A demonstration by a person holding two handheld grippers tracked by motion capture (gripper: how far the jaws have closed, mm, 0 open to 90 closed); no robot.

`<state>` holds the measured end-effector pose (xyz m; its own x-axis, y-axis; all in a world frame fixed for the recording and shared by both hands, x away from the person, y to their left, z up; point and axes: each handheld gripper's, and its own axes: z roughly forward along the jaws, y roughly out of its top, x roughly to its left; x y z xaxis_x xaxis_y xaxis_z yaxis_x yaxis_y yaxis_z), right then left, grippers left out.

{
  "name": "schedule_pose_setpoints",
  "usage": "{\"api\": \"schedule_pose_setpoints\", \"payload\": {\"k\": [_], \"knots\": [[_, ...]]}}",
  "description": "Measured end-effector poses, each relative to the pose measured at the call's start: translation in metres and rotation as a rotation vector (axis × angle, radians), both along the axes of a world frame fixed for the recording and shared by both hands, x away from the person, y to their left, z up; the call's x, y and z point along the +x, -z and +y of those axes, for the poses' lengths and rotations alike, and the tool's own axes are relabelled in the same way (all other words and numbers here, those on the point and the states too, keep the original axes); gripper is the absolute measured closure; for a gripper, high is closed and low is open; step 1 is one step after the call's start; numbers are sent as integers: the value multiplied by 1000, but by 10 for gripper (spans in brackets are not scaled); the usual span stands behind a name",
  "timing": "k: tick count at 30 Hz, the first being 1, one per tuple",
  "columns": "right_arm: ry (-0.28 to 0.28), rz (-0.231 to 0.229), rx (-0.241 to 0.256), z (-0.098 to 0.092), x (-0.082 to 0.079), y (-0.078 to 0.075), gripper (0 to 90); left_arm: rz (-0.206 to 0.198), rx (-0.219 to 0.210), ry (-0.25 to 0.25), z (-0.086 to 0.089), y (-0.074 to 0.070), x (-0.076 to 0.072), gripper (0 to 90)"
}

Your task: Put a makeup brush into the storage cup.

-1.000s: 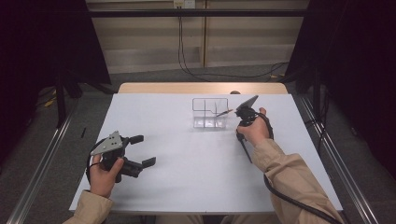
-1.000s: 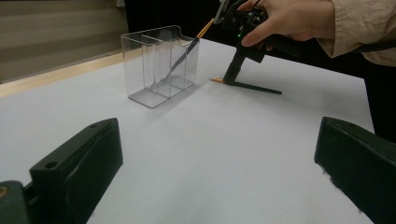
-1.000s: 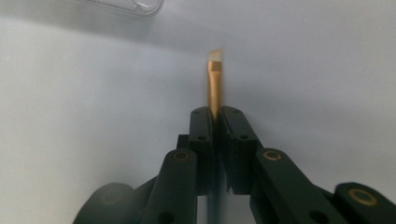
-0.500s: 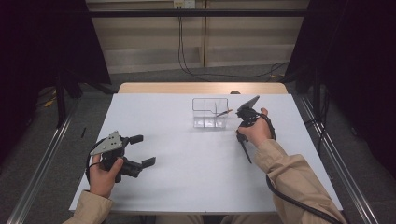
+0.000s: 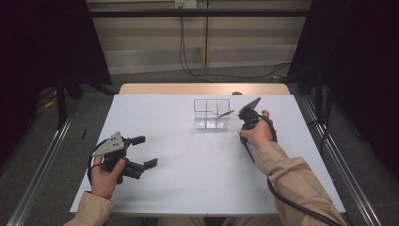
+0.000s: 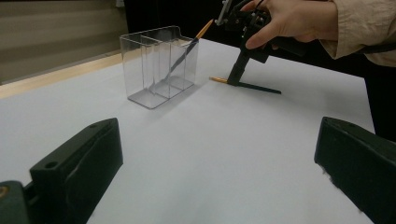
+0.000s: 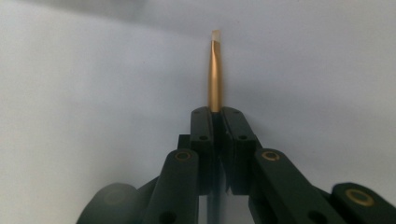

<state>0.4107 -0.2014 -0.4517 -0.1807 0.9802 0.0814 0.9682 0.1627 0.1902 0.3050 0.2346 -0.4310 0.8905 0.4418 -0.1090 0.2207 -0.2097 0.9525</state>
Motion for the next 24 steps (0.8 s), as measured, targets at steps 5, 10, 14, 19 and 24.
{"api": "schedule_pose_setpoints", "payload": {"k": [5, 10, 14, 19, 24], "knots": [[7, -2, -6, 1, -1, 0, 843, -2, 0, -3, 1, -1, 0, 9], [28, -27, 27, -4, -2, -3, 843, 1, -2, -7, 2, -1, -1, 9], [24, -51, 60, -6, -3, -9, 843, -1, 3, -4, 1, -1, -1, 9], [18, -87, 97, -5, -5, -16, 843, 2, 1, -4, 0, -1, -1, 9], [21, -125, 116, -7, -5, -20, 843, 4, 1, -3, 0, -1, 0, 9]]}}
